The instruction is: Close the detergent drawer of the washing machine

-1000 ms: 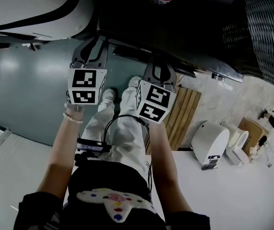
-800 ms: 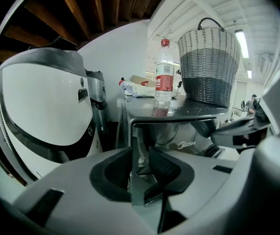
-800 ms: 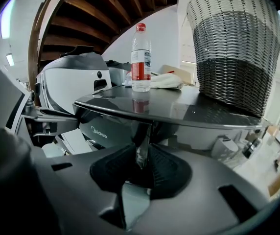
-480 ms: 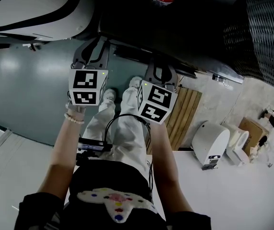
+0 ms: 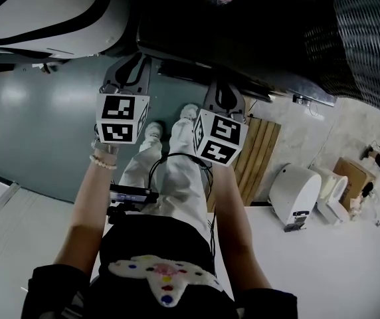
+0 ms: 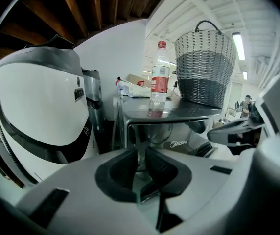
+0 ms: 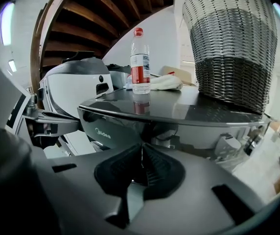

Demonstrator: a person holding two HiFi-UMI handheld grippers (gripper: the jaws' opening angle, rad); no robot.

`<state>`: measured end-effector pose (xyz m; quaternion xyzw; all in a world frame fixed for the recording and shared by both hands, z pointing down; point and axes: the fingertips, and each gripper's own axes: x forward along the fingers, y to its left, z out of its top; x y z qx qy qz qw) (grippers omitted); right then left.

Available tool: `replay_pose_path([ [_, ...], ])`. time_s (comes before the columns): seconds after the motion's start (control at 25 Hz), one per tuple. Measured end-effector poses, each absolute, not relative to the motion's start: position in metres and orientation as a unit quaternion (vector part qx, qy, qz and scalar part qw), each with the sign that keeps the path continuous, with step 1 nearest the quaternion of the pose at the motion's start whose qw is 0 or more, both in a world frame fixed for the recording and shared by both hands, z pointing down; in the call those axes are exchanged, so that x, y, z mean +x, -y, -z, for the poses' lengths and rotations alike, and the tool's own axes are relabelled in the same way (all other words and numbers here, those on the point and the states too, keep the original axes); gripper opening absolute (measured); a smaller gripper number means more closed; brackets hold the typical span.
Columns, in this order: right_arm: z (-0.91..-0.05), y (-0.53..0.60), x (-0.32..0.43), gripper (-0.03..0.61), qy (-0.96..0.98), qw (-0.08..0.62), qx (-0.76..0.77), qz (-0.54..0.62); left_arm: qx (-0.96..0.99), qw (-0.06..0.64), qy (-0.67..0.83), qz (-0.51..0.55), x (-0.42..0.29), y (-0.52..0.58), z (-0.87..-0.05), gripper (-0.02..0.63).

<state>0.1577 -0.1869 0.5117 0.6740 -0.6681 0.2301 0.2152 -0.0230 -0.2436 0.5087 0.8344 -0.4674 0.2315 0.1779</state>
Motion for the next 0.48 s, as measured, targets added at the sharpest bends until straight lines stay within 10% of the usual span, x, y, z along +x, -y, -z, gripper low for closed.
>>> replay_pose_path([
  [0.48,-0.465,0.161,0.14,0.005,0.69,0.193,0.667,-0.206,0.869,0.133,0.426,-0.213,-0.018,0.213,-0.45,0.011],
])
